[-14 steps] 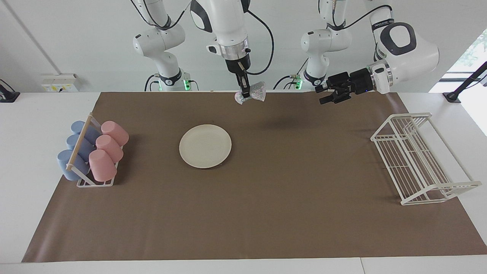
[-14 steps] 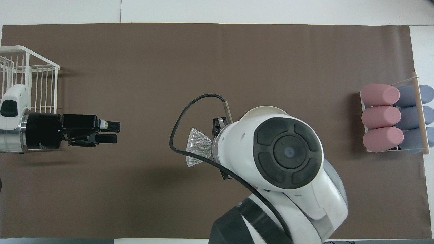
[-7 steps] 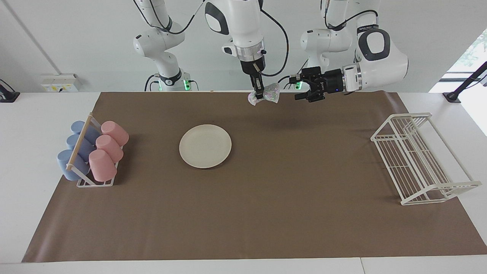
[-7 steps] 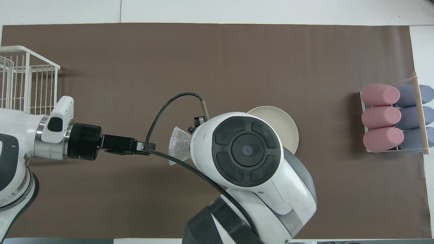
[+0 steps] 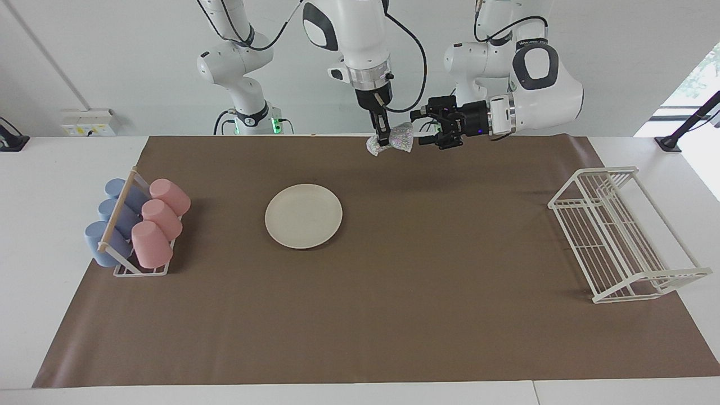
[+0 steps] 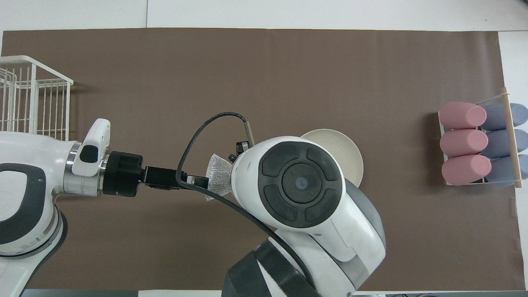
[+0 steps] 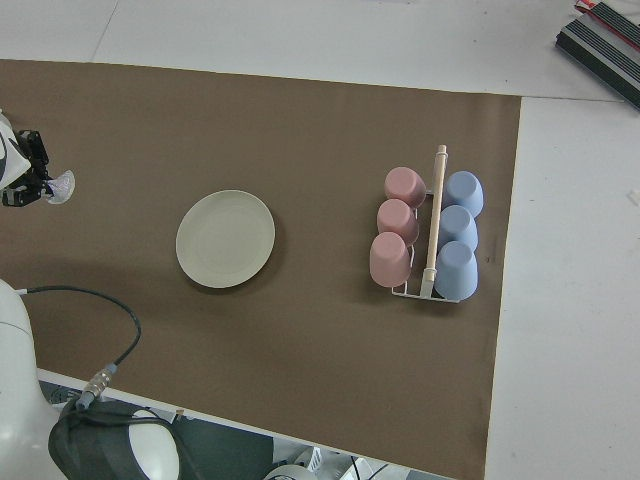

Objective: Wipe plate with sponge
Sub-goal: 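Grasp the scrubber with the left gripper while the right gripper releases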

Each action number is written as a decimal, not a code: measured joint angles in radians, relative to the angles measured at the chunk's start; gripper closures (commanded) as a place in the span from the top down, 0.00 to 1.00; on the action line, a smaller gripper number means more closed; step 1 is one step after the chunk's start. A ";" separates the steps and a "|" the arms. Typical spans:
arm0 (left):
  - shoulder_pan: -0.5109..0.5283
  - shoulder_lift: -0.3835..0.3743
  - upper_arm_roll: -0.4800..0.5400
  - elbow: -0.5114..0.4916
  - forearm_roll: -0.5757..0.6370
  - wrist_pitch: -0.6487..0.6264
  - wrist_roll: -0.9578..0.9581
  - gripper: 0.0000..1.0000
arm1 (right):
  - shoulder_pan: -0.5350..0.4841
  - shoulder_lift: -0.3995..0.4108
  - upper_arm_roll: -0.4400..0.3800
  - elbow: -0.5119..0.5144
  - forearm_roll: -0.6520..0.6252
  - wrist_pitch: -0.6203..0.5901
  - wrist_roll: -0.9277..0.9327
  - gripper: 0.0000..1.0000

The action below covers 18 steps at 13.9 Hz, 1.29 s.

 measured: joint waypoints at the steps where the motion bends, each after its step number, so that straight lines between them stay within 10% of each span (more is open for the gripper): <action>1: -0.008 0.001 0.000 0.000 -0.007 0.014 0.000 0.98 | 0.000 0.000 0.000 0.000 0.000 0.000 0.000 0.00; 5: -0.023 0.006 0.000 0.000 -0.015 0.033 0.001 0.00 | 0.000 0.000 0.000 0.001 0.000 0.000 0.000 0.00; 14: -0.026 0.006 -0.001 0.000 -0.023 0.033 -0.031 0.00 | 0.000 0.001 0.000 0.001 -0.012 -0.001 0.000 0.00; 15: -0.028 0.006 -0.001 0.000 -0.024 0.033 -0.032 0.00 | 0.000 0.001 0.002 0.001 -0.020 -0.001 0.000 0.65; 16: -0.028 0.006 -0.001 0.000 -0.024 0.033 -0.033 0.00 | 0.000 0.001 0.004 0.001 -0.026 -0.001 -0.005 1.00; 18: -0.028 0.006 0.000 0.000 -0.024 0.033 -0.034 0.00 | 0.000 0.000 0.004 0.001 -0.034 -0.001 -0.020 1.00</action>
